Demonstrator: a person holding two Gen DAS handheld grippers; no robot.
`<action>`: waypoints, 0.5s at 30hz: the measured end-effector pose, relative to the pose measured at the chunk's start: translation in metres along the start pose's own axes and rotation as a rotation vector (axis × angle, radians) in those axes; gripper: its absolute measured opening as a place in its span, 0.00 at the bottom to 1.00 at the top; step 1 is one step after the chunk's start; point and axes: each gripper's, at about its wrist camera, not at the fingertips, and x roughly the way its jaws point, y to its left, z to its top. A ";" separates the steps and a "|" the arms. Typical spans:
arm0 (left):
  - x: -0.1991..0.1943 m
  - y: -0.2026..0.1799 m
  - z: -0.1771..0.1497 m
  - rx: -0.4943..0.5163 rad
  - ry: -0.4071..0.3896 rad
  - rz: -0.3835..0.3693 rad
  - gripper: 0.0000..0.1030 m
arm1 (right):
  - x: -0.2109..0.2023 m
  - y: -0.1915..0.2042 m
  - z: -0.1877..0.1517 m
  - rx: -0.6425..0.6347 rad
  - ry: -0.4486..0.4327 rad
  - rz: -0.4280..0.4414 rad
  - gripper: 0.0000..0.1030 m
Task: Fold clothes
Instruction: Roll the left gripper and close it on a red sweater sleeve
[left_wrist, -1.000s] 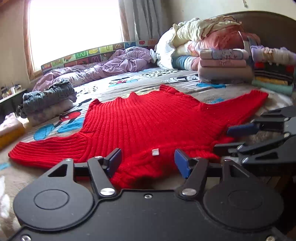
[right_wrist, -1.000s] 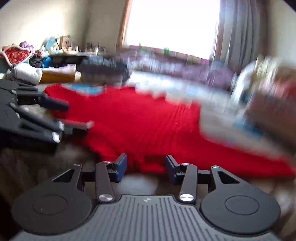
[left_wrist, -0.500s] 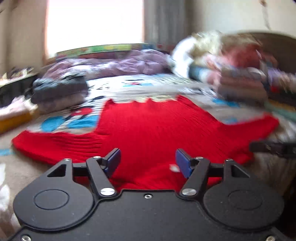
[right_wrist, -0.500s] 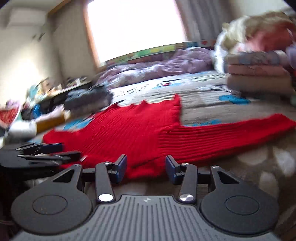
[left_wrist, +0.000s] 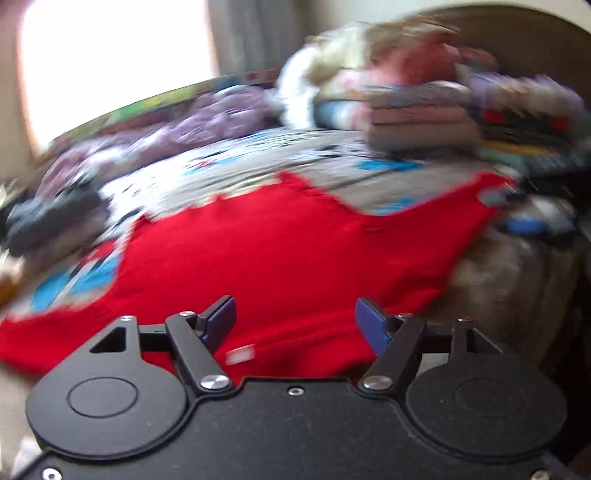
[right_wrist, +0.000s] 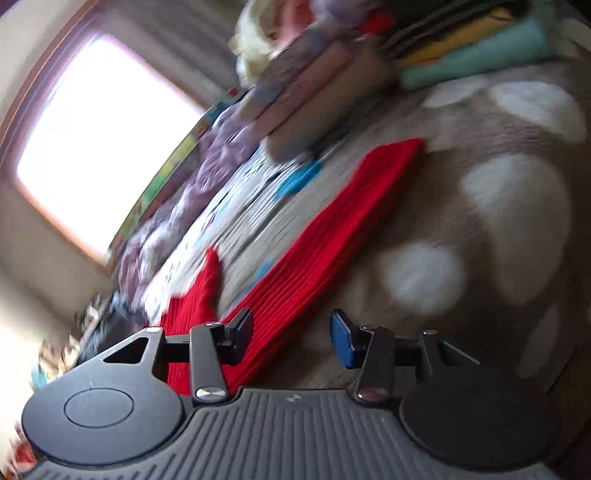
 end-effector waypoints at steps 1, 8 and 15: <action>0.003 -0.014 0.002 0.052 -0.007 -0.010 0.69 | -0.001 -0.006 0.005 0.025 -0.012 -0.001 0.45; 0.035 -0.090 0.009 0.358 -0.042 0.009 0.69 | -0.003 -0.052 0.035 0.193 -0.077 0.023 0.45; 0.067 -0.136 0.027 0.548 -0.076 0.075 0.68 | 0.003 -0.077 0.059 0.284 -0.070 0.068 0.46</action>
